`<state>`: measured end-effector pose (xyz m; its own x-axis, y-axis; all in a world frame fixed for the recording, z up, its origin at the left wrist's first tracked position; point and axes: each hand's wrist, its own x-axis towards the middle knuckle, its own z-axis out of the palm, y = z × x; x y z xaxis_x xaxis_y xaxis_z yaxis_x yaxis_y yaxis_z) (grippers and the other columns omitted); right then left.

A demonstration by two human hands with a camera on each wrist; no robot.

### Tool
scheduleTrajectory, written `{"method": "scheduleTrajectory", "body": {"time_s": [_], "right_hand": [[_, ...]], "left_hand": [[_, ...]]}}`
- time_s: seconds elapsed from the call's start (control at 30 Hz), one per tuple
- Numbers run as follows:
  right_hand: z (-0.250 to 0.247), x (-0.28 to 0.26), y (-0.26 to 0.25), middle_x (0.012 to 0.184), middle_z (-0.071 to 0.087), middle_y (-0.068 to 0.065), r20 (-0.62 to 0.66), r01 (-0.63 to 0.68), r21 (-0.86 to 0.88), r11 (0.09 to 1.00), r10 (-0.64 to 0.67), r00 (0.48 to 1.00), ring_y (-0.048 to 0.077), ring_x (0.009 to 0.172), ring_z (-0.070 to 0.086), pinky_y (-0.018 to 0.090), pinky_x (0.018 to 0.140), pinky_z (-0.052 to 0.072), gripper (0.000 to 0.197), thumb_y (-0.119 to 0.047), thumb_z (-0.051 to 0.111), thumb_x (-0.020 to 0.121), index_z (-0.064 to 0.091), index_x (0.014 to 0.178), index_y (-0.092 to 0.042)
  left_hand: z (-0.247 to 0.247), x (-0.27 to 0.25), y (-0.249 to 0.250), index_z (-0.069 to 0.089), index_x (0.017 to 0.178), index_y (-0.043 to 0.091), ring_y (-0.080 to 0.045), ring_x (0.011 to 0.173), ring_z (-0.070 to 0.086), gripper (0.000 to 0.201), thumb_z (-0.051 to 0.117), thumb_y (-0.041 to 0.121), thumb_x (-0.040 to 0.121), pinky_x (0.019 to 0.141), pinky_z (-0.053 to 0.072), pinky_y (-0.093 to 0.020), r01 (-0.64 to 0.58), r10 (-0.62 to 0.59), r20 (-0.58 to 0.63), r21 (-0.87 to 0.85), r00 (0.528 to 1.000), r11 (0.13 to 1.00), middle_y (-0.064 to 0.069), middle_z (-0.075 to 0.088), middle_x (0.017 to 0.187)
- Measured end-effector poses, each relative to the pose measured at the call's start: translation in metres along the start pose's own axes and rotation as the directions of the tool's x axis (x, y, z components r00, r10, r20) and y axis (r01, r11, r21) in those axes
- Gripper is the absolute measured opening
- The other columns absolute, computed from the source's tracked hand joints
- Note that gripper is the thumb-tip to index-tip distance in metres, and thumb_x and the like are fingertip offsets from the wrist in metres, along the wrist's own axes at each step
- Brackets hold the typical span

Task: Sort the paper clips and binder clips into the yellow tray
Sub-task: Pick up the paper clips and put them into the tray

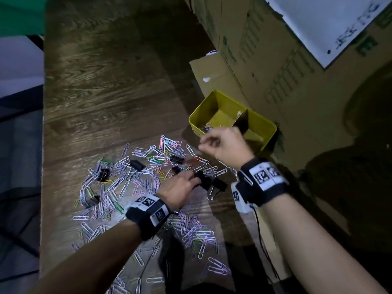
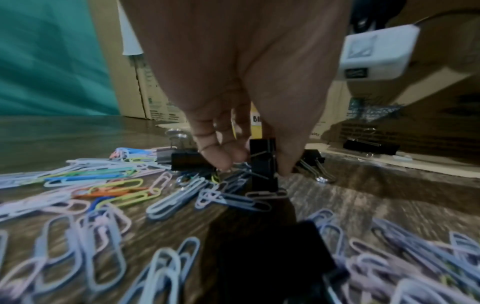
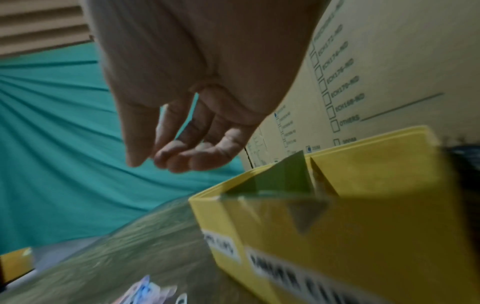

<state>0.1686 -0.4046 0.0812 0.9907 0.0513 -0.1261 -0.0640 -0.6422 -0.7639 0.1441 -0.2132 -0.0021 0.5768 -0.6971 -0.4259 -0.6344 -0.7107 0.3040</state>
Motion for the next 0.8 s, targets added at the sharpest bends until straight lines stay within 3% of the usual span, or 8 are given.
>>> {"method": "scheduleTrajectory", "body": {"time_s": [0.07, 0.13, 0.23, 0.37, 0.43, 0.53, 0.7, 0.8], "right_hand": [[0.015, -0.022, 0.01, 0.082, 0.067, 0.001, 0.182, -0.105, -0.097, 0.99, 0.121, 0.976, 0.01, 0.071, 0.057, 0.021, 0.07, 0.047, 0.023, -0.023, 0.077, 0.076, 0.07, 0.096, -0.014], [0.029, -0.042, 0.024, 0.102, 0.065, 0.006, 0.259, -0.194, -0.212, 0.958, 0.247, 0.934, 0.017, 0.092, 0.059, 0.023, 0.08, 0.045, 0.033, -0.022, 0.076, 0.077, 0.066, 0.107, -0.012], [0.048, -0.066, 0.04, 0.121, 0.056, 0.004, 0.217, -0.306, -0.254, 0.918, 0.363, 0.906, 0.02, 0.108, 0.056, 0.019, 0.078, 0.038, 0.044, -0.014, 0.073, 0.08, 0.057, 0.121, -0.017], [0.061, -0.089, 0.058, 0.114, 0.06, 0.001, 0.137, -0.329, -0.291, 0.898, 0.379, 0.915, 0.022, 0.101, 0.061, 0.026, 0.078, 0.047, 0.043, -0.011, 0.068, 0.082, 0.053, 0.119, -0.027], [0.055, -0.097, 0.063, 0.112, 0.061, 0.001, 0.089, -0.344, -0.316, 0.884, 0.388, 0.917, 0.022, 0.1, 0.061, 0.028, 0.076, 0.05, 0.043, -0.015, 0.067, 0.083, 0.051, 0.121, -0.028], [0.036, -0.104, 0.07, 0.12, 0.056, 0.004, -0.06, -0.456, -0.267, 0.849, 0.457, 0.887, 0.026, 0.108, 0.056, 0.034, 0.084, 0.048, 0.042, -0.018, 0.063, 0.085, 0.048, 0.125, -0.024], [0.021, -0.108, 0.084, 0.133, 0.046, 0.01, -0.2, -0.611, -0.186, 0.769, 0.579, 0.79, 0.033, 0.119, 0.048, 0.045, 0.095, 0.047, 0.053, -0.009, 0.062, 0.081, 0.045, 0.129, -0.024], [0.026, -0.111, 0.08, 0.137, 0.042, 0.012, -0.224, -0.534, -0.291, 0.794, 0.486, 0.845, 0.032, 0.126, 0.037, 0.046, 0.103, 0.038, 0.056, -0.004, 0.061, 0.078, 0.047, 0.13, -0.019]], "left_hand": [[-0.002, -0.005, -0.003, 0.048, 0.126, 0.02, -0.024, 0.104, 0.051, 0.039, 0.053, 0.013, 0.087, 0.083, 0.049, -0.041, -0.027, 0.027, -0.045, 0.018, 0.999, 0.999, -0.005, 0.054, 0.115], [-0.006, -0.012, -0.008, 0.049, 0.125, 0.018, -0.021, 0.102, 0.049, 0.037, 0.052, 0.014, 0.088, 0.09, 0.044, -0.036, -0.003, 0.01, -0.087, 0.088, 0.996, 0.996, -0.004, 0.056, 0.114], [-0.017, -0.019, -0.017, 0.056, 0.119, 0.02, -0.02, 0.109, 0.045, 0.03, 0.055, 0.02, 0.089, 0.098, 0.037, -0.037, 0.098, -0.081, -0.101, 0.179, 0.992, 0.979, -0.003, 0.051, 0.117], [-0.032, 0.002, -0.008, 0.058, 0.118, 0.017, -0.02, 0.107, 0.044, 0.031, 0.046, 0.023, 0.09, 0.092, 0.038, -0.038, 0.047, -0.011, -0.214, 0.168, 0.977, 0.985, -0.004, 0.051, 0.118], [-0.032, 0.024, 0.004, 0.047, 0.131, 0.02, -0.024, 0.12, 0.04, 0.041, 0.044, 0.024, 0.091, 0.099, 0.034, -0.043, 0.021, 0.012, -0.201, 0.165, 0.979, 0.986, -0.009, 0.044, 0.133], [-0.021, 0.051, 0.021, 0.016, 0.145, 0.024, -0.034, 0.141, 0.011, 0.061, 0.041, 0.042, 0.093, 0.112, 0.014, -0.054, 0.056, -0.046, -0.065, 0.155, 0.997, 0.986, -0.013, 0.013, 0.154], [0.02, 0.05, 0.033, -0.01, 0.145, 0.031, -0.033, 0.139, -0.02, 0.063, 0.019, 0.055, 0.095, 0.114, -0.005, -0.052, 0.115, -0.121, 0.042, 0.125, 0.992, 0.985, -0.012, -0.02, 0.154], [0.04, 0.027, 0.044, -0.016, 0.143, 0.03, -0.029, 0.137, -0.027, 0.059, 0.016, 0.048, 0.098, 0.112, -0.012, -0.047, 0.042, -0.053, 0.076, 0.141, 0.996, 0.989, -0.008, -0.029, 0.149]]}}
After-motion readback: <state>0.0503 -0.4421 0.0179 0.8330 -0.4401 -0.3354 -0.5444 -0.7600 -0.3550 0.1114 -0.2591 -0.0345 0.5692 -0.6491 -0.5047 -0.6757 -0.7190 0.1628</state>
